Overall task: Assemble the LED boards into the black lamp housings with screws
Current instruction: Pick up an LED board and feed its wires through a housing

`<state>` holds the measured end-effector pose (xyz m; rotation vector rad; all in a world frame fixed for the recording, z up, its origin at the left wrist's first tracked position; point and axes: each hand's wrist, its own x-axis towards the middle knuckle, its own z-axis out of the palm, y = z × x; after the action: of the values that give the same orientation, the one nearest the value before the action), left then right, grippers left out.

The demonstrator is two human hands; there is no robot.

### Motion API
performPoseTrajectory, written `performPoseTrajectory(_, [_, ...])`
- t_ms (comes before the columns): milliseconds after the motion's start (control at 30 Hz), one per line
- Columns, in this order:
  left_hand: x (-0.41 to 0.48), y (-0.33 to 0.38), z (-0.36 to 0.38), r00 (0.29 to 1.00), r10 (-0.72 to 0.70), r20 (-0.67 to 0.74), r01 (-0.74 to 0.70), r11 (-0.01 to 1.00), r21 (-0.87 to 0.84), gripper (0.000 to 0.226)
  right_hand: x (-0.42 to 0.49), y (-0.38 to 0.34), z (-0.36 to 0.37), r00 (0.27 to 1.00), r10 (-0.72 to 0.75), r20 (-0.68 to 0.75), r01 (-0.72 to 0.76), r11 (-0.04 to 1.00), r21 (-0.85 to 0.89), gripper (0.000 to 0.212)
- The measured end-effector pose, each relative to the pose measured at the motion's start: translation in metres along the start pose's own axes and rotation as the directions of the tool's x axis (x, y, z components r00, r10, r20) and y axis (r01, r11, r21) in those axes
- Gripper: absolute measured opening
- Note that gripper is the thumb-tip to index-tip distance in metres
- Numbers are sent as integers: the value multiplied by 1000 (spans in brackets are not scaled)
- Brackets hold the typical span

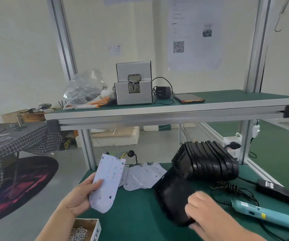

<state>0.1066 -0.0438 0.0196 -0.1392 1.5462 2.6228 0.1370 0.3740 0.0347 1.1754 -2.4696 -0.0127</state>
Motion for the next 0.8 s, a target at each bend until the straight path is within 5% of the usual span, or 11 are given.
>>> performPoseTrajectory(267, [-45, 6, 16, 973, -54, 225, 51, 998, 21, 41, -39, 3, 29, 974, 1, 228, -144, 779, 610, 19])
performPoseTrajectory(367, [-63, 3, 48, 852, -32, 522, 47, 999, -15, 41, -40, 7, 29, 969, 16, 247, -171, 761, 625, 17])
performPoseTrajectory(433, [-71, 4, 70, 781, -64, 621, 25, 997, 71, 37, -32, 8, 25, 968, 234, 95, -239, 728, 642, 21])
performPoseTrajectory(500, [-75, 0, 91, 739, -119, 663, -24, 979, 203, 37, -15, 4, 14, 922, 387, 26, -297, 661, 690, 54])
performPoseTrajectory(567, [-78, -4, 112, 680, -129, 722, -57, 972, 227, 42, 6, -6, 0, 927, 358, 116, -319, 584, 747, 82])
performPoseTrajectory(700, [-81, -17, 148, 779, -50, 625, -25, 994, 111, 37, 24, -26, -4, 928, 352, 121, -308, 543, 781, 18])
performPoseTrajectory(800, [-77, -32, 158, 927, 68, 370, -56, 998, -43, 35, 25, -39, -14, 883, 454, 118, -264, 272, 925, 13])
